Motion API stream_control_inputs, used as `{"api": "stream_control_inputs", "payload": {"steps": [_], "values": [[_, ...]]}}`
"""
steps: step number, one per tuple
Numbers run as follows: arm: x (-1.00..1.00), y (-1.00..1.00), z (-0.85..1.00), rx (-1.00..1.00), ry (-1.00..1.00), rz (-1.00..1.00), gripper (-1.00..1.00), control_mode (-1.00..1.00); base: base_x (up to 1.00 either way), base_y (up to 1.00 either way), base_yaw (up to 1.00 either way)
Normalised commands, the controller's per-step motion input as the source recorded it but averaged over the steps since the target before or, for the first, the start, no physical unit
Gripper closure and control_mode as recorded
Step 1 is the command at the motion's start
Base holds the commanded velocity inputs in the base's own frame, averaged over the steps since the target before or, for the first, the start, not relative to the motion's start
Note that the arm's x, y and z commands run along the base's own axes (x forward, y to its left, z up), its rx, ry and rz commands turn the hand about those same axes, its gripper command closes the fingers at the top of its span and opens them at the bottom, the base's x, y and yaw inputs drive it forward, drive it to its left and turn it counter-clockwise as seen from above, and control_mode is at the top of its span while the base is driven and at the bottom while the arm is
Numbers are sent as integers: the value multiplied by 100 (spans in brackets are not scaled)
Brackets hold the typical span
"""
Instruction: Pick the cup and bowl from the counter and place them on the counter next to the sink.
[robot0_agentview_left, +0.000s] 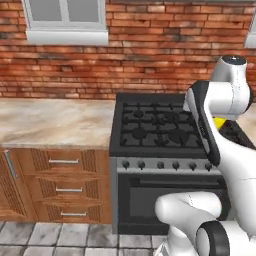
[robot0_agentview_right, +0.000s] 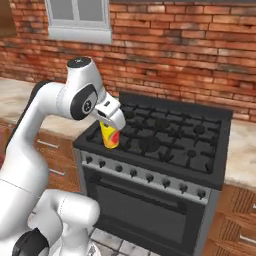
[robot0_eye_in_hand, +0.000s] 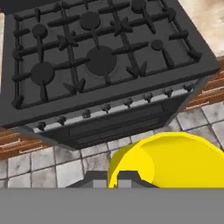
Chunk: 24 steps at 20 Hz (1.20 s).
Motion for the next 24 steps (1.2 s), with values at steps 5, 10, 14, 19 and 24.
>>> {"api": "stream_control_inputs", "payload": {"steps": [5,10,14,19,24], "values": [[0,0,0,0,0,0,100,100,22,0,100],[0,0,0,0,0,0,100,100,11,0,100],[0,0,0,0,0,0,100,100,3,0,98],[0,0,0,0,0,0,100,100,0,0,96],[0,0,0,0,0,0,100,100,36,-10,72]]}}
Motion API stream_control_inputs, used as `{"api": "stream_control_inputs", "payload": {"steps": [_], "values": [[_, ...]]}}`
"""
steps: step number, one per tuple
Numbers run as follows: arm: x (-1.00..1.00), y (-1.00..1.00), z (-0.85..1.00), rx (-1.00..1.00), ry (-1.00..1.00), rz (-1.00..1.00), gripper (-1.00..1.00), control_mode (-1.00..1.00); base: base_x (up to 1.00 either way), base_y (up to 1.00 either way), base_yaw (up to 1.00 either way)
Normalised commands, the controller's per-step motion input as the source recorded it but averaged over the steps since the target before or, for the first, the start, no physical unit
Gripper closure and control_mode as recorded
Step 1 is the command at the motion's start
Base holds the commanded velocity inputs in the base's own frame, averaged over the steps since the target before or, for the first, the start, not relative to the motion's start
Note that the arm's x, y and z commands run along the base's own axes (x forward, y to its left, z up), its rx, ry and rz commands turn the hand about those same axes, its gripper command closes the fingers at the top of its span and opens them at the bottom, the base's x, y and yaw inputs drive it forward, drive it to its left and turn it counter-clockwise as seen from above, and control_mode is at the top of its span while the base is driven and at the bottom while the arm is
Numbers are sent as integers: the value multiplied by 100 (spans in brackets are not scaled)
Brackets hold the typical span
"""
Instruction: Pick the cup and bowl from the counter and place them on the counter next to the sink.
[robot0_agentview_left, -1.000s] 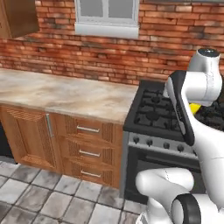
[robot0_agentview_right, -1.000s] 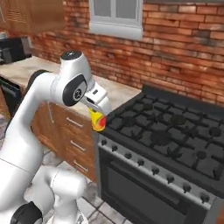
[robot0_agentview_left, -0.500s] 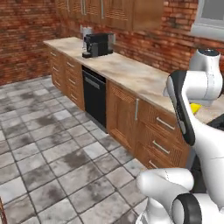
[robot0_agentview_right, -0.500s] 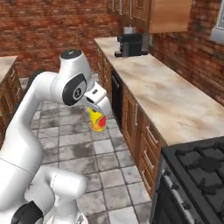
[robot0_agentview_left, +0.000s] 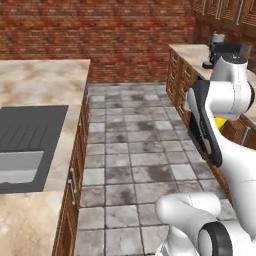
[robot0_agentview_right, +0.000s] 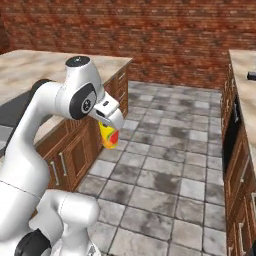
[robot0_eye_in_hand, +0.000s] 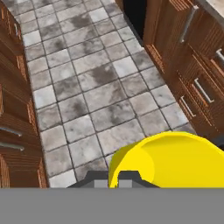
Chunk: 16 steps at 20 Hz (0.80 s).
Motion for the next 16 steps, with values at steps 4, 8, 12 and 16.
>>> {"api": "stream_control_inputs", "payload": {"steps": [4,8,12,16], "values": [[0,0,0,0,0,0,100,100,66,-9,29],[0,0,0,0,0,0,100,100,24,-10,76],[0,0,0,0,0,0,100,100,21,-13,81],[0,0,0,0,0,0,100,100,30,-45,78]]}}
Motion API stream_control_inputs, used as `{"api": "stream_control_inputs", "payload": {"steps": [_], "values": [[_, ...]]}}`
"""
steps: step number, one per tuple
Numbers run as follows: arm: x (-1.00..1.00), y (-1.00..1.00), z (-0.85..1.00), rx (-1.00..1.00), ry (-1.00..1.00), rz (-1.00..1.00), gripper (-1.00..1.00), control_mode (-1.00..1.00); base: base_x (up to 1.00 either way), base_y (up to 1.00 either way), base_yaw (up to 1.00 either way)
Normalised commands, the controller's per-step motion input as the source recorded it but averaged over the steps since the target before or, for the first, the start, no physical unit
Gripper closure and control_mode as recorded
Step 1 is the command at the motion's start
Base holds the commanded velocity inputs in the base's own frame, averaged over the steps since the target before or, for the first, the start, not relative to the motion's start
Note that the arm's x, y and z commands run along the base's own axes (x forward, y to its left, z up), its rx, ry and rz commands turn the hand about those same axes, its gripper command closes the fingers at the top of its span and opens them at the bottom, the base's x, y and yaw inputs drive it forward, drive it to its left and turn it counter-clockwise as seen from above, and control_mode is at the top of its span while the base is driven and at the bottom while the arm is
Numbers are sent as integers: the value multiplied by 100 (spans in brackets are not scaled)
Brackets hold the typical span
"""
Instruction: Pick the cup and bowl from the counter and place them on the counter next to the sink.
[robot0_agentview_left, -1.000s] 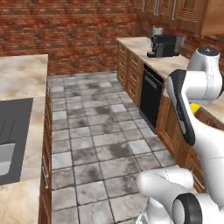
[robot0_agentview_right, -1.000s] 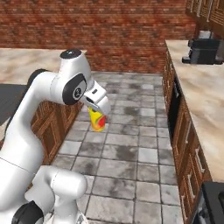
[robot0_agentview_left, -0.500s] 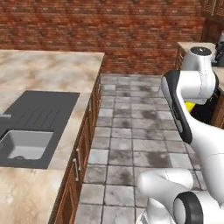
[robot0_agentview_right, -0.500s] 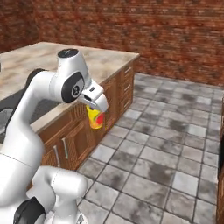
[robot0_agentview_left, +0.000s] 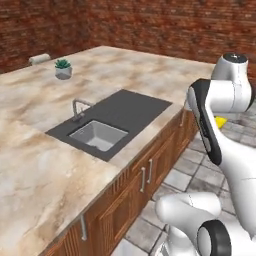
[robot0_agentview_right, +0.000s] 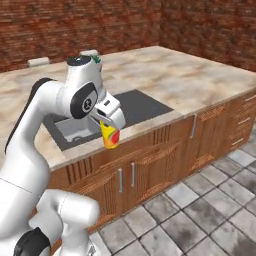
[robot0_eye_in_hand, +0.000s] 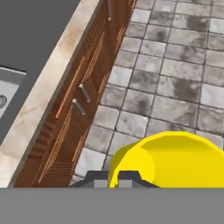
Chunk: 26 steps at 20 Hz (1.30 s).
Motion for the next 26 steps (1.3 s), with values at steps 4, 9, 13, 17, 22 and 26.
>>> {"api": "stream_control_inputs", "payload": {"steps": [4,9,13,17,22,26], "values": [[0,0,0,0,0,0,100,100,11,-33,78],[0,0,0,0,0,0,100,100,12,-29,78],[0,0,0,0,0,0,100,100,12,-23,72],[0,0,0,0,0,0,100,100,13,-1,65],[0,0,0,0,0,0,100,100,76,-4,20],[0,0,0,0,0,0,100,100,100,-45,3]]}}
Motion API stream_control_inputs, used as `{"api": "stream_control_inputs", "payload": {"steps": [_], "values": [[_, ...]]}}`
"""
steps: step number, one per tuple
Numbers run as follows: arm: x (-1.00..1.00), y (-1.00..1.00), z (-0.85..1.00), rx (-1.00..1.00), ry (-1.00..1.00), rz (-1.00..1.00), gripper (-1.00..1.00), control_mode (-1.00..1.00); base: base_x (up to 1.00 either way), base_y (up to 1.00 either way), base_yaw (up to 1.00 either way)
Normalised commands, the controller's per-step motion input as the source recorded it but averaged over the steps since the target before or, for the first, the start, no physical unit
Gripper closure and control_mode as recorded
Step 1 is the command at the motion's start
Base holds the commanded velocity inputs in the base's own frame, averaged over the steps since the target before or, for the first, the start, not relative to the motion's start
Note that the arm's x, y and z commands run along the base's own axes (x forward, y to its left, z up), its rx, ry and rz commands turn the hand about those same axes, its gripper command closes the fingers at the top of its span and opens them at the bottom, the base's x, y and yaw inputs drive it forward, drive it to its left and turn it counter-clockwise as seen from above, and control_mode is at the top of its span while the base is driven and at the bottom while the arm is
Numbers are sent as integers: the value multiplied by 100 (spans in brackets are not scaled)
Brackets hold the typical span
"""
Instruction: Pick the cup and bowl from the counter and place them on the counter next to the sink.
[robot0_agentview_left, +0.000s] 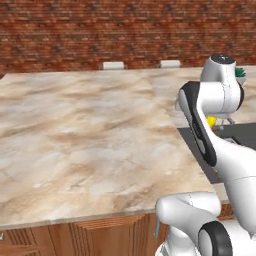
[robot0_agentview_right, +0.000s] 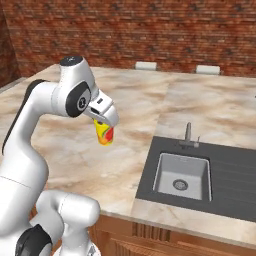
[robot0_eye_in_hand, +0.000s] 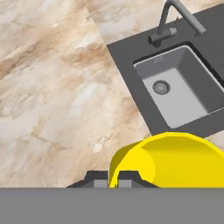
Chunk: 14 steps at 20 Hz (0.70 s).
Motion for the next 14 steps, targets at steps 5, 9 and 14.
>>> {"api": "stream_control_inputs", "payload": {"steps": [5,9,14], "values": [[0,0,0,0,0,0,100,100,73,-53,-12],[0,0,0,0,0,0,100,100,0,0,0],[0,0,0,0,0,0,100,100,0,0,0]]}}
